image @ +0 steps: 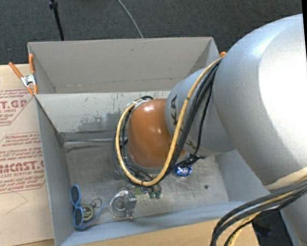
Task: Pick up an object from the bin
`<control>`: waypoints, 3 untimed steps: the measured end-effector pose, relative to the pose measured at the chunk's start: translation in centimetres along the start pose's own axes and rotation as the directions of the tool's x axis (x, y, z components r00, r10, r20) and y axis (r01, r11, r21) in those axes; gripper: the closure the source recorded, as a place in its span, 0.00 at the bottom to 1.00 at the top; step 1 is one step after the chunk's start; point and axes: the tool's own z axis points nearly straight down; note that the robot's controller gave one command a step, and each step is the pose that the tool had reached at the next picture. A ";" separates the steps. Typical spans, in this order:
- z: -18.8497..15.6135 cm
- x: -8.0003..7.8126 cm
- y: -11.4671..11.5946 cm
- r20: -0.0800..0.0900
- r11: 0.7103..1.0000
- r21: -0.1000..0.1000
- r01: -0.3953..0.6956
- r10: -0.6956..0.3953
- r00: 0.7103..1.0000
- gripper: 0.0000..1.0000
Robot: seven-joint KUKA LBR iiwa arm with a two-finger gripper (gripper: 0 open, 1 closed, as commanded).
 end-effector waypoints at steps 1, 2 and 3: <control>0.0 0.5 0.1 -0.023 1.000 0.001 0.001 -0.001 1.000 1.00; -14.5 -2.6 -0.6 0.002 0.985 -0.008 0.172 -0.172 0.985 1.00; -14.1 -2.4 -0.6 -0.008 0.985 -0.008 0.172 -0.172 0.985 0.00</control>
Offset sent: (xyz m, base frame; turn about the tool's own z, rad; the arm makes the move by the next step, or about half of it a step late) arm 0.0000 0.0000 0.0000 0.0000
